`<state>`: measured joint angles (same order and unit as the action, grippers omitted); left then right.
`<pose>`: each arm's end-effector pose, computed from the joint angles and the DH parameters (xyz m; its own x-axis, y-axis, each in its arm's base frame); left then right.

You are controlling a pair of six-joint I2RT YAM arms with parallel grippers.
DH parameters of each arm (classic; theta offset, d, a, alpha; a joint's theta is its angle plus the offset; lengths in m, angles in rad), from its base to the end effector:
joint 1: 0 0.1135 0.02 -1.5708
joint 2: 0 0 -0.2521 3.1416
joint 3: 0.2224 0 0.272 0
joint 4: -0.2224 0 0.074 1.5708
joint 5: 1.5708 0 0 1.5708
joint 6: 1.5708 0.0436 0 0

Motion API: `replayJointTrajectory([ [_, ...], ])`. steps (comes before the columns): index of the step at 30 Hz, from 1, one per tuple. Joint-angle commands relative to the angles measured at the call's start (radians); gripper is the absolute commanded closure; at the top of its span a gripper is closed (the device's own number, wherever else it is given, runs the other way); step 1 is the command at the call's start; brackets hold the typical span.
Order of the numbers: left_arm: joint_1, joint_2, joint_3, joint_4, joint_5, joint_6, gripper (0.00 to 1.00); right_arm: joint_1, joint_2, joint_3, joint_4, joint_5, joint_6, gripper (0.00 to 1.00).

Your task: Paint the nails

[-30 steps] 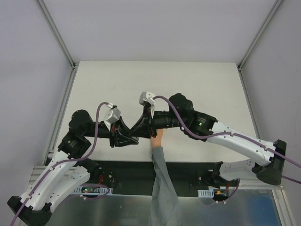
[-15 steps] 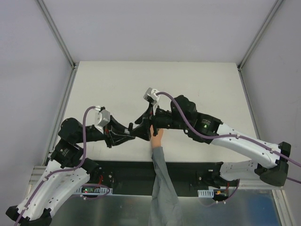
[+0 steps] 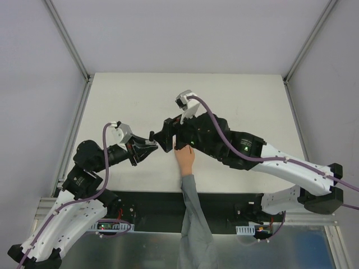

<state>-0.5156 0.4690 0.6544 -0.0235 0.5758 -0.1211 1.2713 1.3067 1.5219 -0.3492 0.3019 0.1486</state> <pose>0.1222 -0.0966 0.3531 0.0328 -0.1350 -0.9903 0.8916 0.4517 -0.0321 0.1054 0.2973 0.4567 -0.1612 -0.0428 -0.9860 -0.8104 0.5759 0.1074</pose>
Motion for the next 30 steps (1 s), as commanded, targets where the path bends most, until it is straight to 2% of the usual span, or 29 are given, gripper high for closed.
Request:
replayJointTrajectory([
  [1,0.003,-0.021,-0.019,0.03,-0.1,0.011,1.0,0.049,0.083,0.049,-0.005,0.207,0.037,0.36],
  [5,0.003,-0.023,-0.03,0.028,-0.111,0.009,1.0,0.097,0.147,0.105,0.032,0.278,-0.027,0.42],
  [11,0.003,-0.023,-0.032,0.028,-0.114,0.003,1.0,0.126,0.23,0.153,0.042,0.33,-0.043,0.46],
  [16,0.003,-0.038,-0.036,0.03,-0.142,-0.009,1.0,0.128,0.252,0.152,0.053,0.379,0.003,0.58],
  [21,0.003,-0.052,-0.045,0.042,-0.168,-0.032,1.0,0.131,0.252,0.101,0.114,0.399,0.068,0.61],
  [24,0.003,-0.046,-0.044,0.053,-0.16,-0.043,1.0,0.137,0.261,0.078,0.163,0.425,0.048,0.71],
  [25,0.003,-0.044,-0.042,0.053,-0.154,-0.045,1.0,0.137,0.264,0.077,0.173,0.431,0.039,0.81],
  [27,0.003,-0.047,-0.041,0.053,-0.156,-0.057,1.0,0.137,0.267,0.08,0.171,0.431,0.011,0.9],
  [28,0.003,-0.049,-0.041,0.051,-0.157,-0.064,1.0,0.137,0.261,0.075,0.17,0.43,0.005,0.99],
  [30,0.003,-0.049,-0.035,0.043,-0.14,-0.092,1.0,0.137,0.237,0.044,0.176,0.416,-0.036,0.99],
])
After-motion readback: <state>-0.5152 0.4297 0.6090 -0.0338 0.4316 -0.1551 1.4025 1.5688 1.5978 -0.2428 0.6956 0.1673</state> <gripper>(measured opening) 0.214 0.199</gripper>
